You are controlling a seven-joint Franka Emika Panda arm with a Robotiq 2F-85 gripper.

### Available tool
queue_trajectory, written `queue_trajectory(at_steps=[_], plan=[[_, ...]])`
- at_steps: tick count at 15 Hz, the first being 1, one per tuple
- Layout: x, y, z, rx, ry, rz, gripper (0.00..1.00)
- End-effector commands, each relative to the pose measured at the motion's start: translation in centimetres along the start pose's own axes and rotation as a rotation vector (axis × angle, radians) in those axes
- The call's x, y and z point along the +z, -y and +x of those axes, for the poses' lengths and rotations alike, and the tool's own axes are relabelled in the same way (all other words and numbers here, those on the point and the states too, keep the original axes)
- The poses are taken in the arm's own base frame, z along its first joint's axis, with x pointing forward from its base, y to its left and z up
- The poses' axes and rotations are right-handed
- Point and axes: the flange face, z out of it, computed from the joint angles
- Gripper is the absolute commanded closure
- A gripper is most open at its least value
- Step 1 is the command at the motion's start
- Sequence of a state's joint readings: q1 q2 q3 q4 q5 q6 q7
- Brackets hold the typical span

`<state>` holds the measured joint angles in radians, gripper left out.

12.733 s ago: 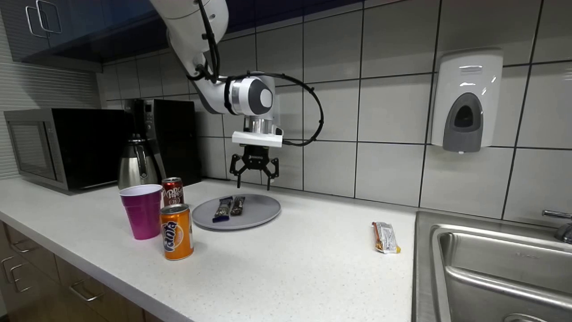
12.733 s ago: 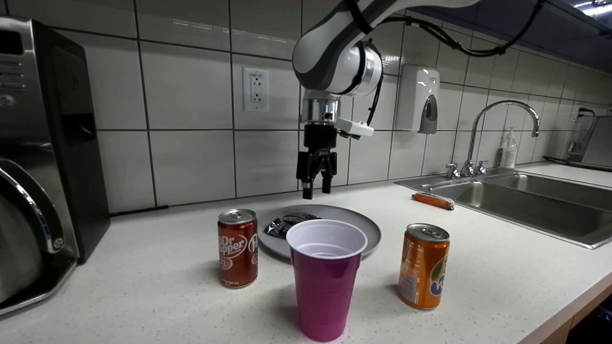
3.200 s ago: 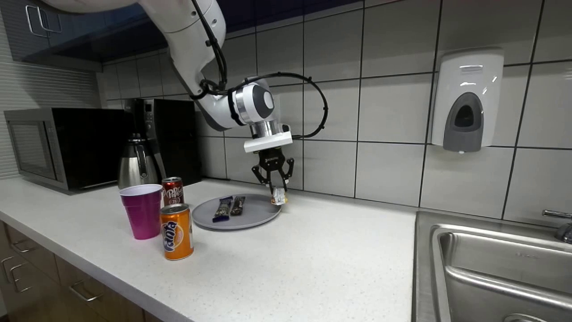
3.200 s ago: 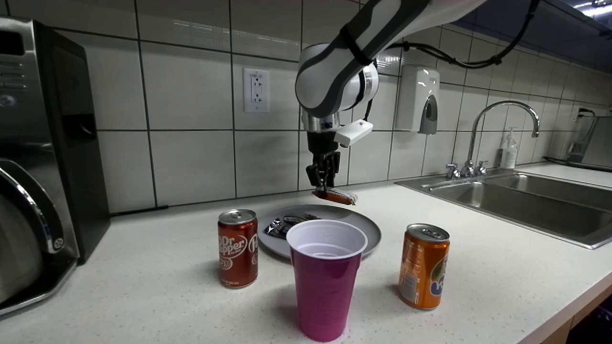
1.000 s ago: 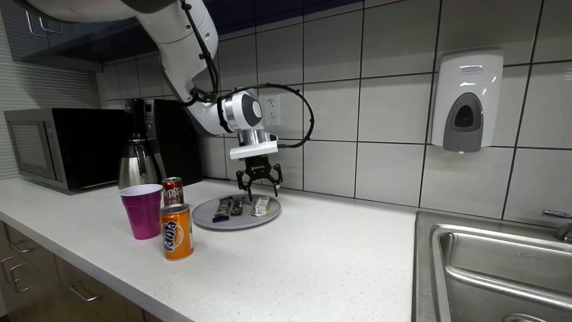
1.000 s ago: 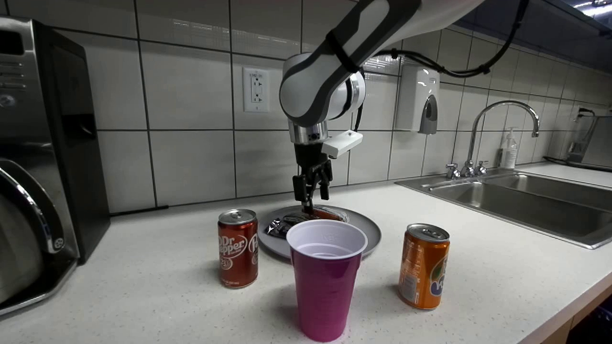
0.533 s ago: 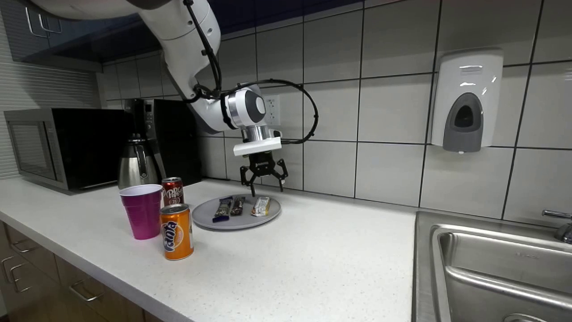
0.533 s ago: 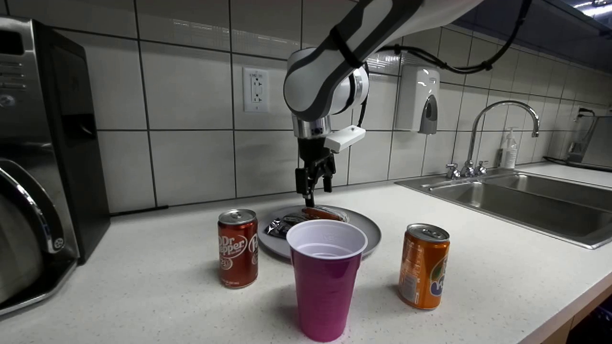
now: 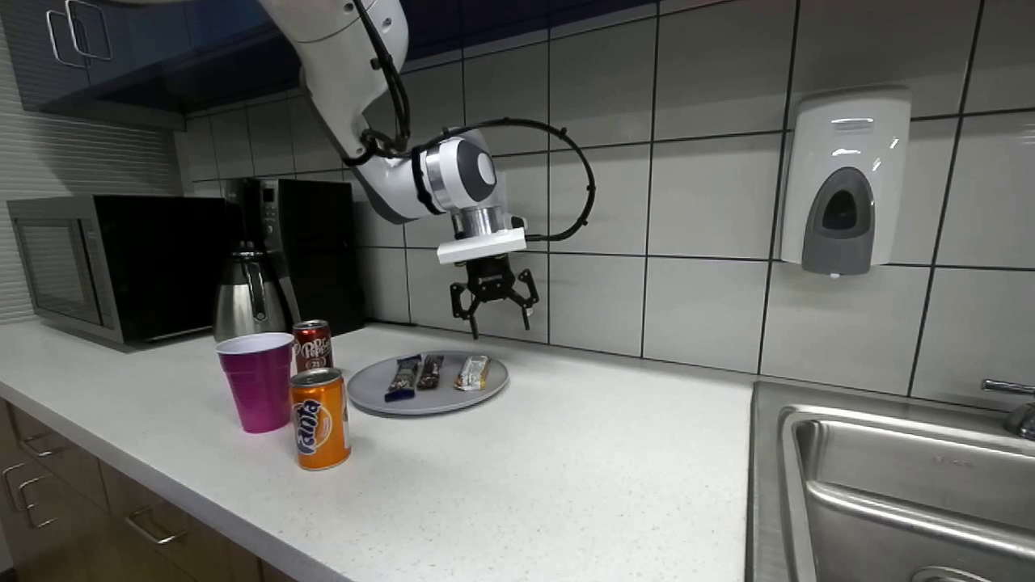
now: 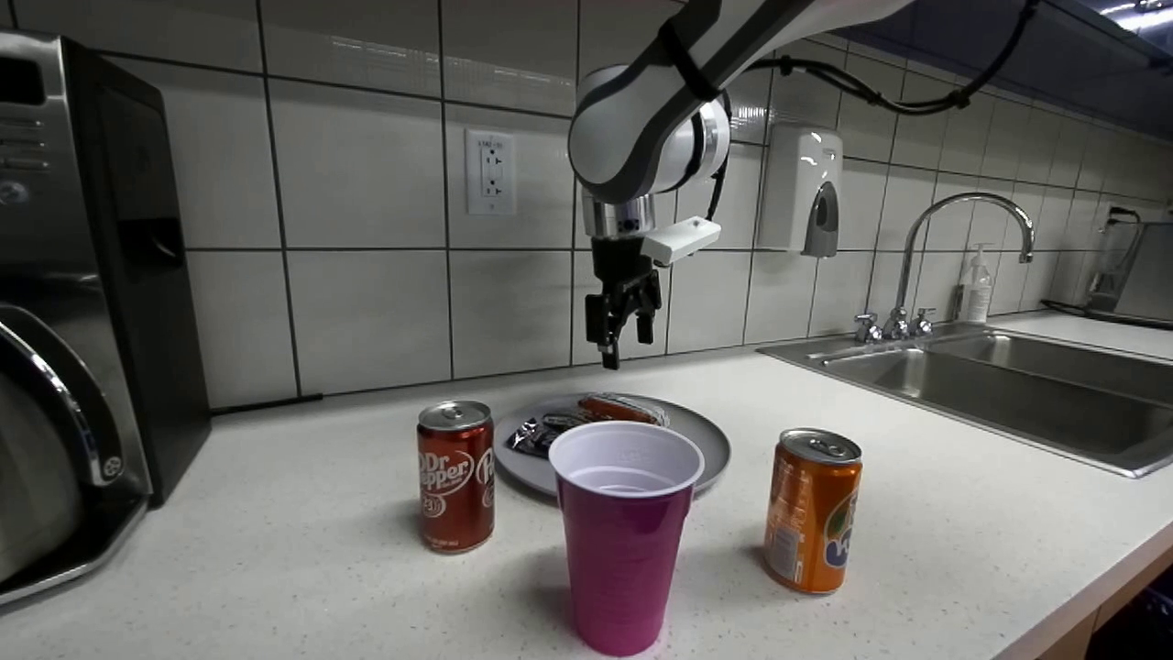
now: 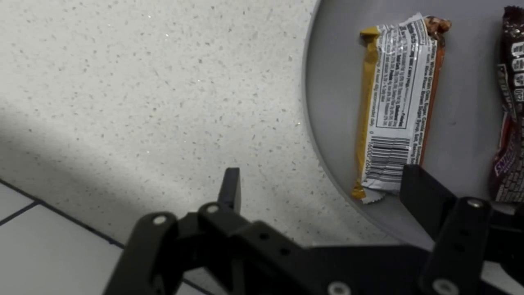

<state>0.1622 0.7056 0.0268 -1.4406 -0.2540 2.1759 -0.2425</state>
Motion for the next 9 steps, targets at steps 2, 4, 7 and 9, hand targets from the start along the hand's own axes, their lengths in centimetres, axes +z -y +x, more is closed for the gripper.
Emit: queue_trajectory(at_steps=[2, 4, 7, 9], plan=[[-1.4, -2.4, -2.8, 0.012, -0.007, 0.014, 0.0], [-1.5, -3.5, -4.0, 0.021, -0.005, 0.018, 0.0], [-1.6, -5.2, -6.1, 0.036, -0.004, 0.022, 0.0], [-1.7, -6.2, -7.7, 0.038, -0.012, 0.026, 0.0]])
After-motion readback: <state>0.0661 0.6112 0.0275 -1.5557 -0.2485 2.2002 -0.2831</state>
